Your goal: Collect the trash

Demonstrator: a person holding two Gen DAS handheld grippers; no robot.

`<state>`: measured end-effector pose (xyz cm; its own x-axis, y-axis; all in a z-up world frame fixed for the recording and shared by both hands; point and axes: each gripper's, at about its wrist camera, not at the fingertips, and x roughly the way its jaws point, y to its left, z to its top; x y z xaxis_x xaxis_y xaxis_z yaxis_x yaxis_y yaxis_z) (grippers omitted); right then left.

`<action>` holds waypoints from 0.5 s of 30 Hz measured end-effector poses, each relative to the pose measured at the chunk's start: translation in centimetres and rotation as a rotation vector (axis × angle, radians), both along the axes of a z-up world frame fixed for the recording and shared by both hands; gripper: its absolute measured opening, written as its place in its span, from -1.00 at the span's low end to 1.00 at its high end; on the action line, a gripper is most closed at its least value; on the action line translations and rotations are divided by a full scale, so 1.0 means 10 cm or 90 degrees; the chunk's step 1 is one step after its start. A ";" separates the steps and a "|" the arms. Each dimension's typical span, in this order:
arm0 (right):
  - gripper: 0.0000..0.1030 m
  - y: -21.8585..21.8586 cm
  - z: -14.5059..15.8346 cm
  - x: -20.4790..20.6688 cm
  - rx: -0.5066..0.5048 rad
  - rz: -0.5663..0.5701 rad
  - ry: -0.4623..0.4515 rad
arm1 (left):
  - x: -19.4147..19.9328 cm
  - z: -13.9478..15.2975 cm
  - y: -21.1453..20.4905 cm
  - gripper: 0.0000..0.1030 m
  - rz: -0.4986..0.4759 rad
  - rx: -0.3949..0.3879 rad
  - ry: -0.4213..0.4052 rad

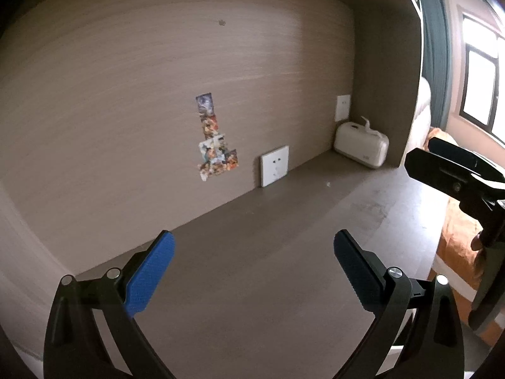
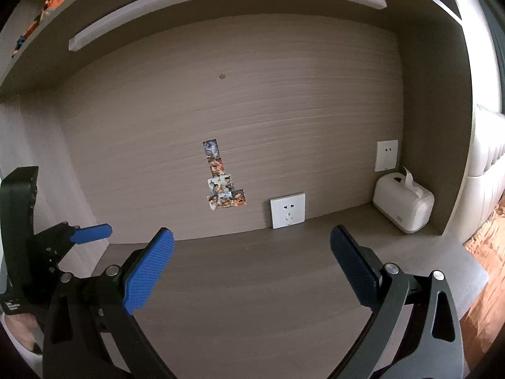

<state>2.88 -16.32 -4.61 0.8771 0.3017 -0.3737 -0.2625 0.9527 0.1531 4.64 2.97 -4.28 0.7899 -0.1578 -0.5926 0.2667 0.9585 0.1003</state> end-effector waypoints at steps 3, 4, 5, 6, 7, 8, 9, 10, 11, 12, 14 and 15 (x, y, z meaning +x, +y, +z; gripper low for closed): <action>0.91 0.07 0.01 0.05 -0.006 0.001 0.000 | 0.04 -0.01 0.06 0.91 0.003 -0.001 -0.001; 0.91 0.09 0.02 0.07 -0.009 0.000 -0.001 | 0.05 -0.01 0.07 0.91 0.005 -0.002 -0.001; 0.91 0.12 0.02 0.08 -0.010 0.000 -0.001 | 0.06 -0.01 0.10 0.91 0.009 -0.004 -0.001; 0.91 0.13 0.02 0.07 -0.011 0.002 0.000 | 0.07 -0.01 0.12 0.91 0.013 -0.008 -0.002; 0.91 0.15 0.03 0.09 -0.014 0.001 0.000 | 0.09 -0.01 0.14 0.91 0.014 -0.012 0.000; 0.91 0.16 0.03 0.11 -0.017 0.001 0.001 | 0.10 -0.02 0.16 0.91 0.013 -0.017 0.004; 0.91 0.17 0.03 0.13 -0.018 0.000 0.001 | 0.12 -0.02 0.19 0.91 0.014 -0.020 0.004; 0.91 0.18 0.03 0.14 -0.020 0.000 0.002 | 0.14 -0.03 0.20 0.91 0.015 -0.020 0.004; 0.91 0.19 0.03 0.16 -0.021 0.000 0.004 | 0.15 -0.03 0.21 0.91 0.013 -0.019 0.003; 0.91 0.20 0.03 0.18 -0.022 -0.001 0.005 | 0.16 -0.04 0.23 0.91 0.013 -0.016 0.003; 0.91 0.23 0.04 0.23 -0.022 0.000 0.008 | 0.19 -0.04 0.25 0.91 0.016 -0.013 0.002; 0.91 0.24 0.04 0.25 -0.023 0.000 0.009 | 0.20 -0.04 0.26 0.91 0.017 -0.013 0.003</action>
<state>5.42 -13.89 -4.22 0.8720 0.2873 -0.3964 -0.2598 0.9578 0.1227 6.65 5.61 -4.73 0.7906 -0.1493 -0.5938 0.2422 0.9670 0.0794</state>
